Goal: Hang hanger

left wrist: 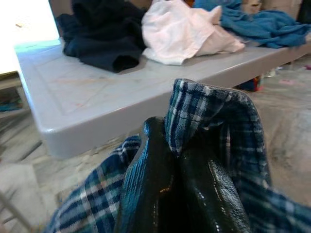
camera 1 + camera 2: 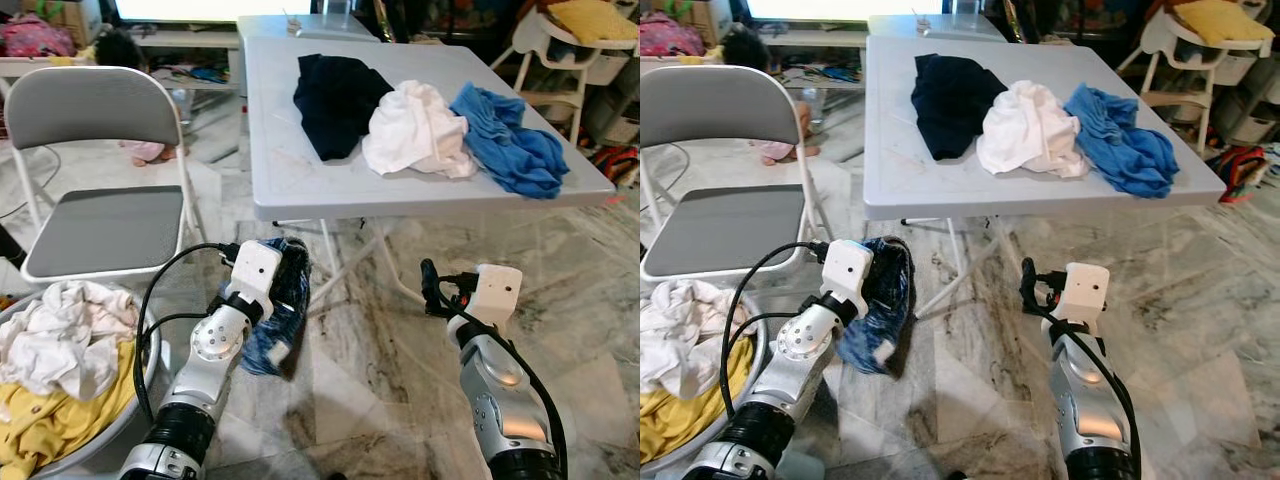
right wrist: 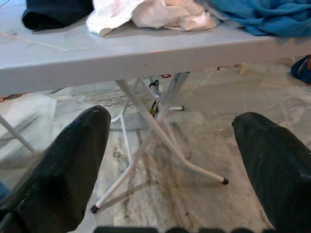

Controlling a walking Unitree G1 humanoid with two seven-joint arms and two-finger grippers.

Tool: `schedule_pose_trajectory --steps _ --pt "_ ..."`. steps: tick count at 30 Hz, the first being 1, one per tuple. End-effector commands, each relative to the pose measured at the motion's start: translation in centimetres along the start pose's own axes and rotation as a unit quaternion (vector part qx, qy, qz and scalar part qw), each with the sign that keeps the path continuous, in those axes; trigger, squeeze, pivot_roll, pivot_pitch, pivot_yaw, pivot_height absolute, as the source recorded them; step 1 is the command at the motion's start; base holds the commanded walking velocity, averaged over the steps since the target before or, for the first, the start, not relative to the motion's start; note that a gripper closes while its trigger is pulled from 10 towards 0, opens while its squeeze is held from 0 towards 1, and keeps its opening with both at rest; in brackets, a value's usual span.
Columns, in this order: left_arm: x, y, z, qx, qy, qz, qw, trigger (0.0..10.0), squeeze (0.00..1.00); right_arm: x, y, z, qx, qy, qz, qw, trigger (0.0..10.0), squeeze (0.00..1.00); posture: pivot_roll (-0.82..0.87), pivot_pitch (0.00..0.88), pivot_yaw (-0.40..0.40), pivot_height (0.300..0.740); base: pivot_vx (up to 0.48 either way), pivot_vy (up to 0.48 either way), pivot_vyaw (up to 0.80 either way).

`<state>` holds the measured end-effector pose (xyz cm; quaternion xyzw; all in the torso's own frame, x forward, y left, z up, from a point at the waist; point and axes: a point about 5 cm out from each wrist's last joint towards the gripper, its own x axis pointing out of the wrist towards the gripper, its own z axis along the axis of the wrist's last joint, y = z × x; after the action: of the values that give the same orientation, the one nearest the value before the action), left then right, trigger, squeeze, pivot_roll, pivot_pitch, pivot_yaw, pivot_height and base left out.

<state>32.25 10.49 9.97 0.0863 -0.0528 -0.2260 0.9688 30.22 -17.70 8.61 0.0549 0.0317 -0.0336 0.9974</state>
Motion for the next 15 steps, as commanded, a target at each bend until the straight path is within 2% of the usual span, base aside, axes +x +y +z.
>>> schedule_pose_trajectory --steps 1,15 --pt "0.1 -0.8 0.1 0.001 0.0 -0.018 1.0 10.0 0.0 0.0 -0.2 0.5 -0.005 -0.006 -0.002 1.0 10.0 0.0 0.0 0.12 -0.072 0.74 0.0 0.0 -0.8" --pt "-0.3 -2.7 -0.4 -0.004 0.006 -0.063 0.998 10.0 0.0 0.0 0.1 0.4 -0.006 -0.002 0.002 1.0 10.0 0.0 0.0 0.125 -0.074 0.74 0.243 0.0 -0.8"
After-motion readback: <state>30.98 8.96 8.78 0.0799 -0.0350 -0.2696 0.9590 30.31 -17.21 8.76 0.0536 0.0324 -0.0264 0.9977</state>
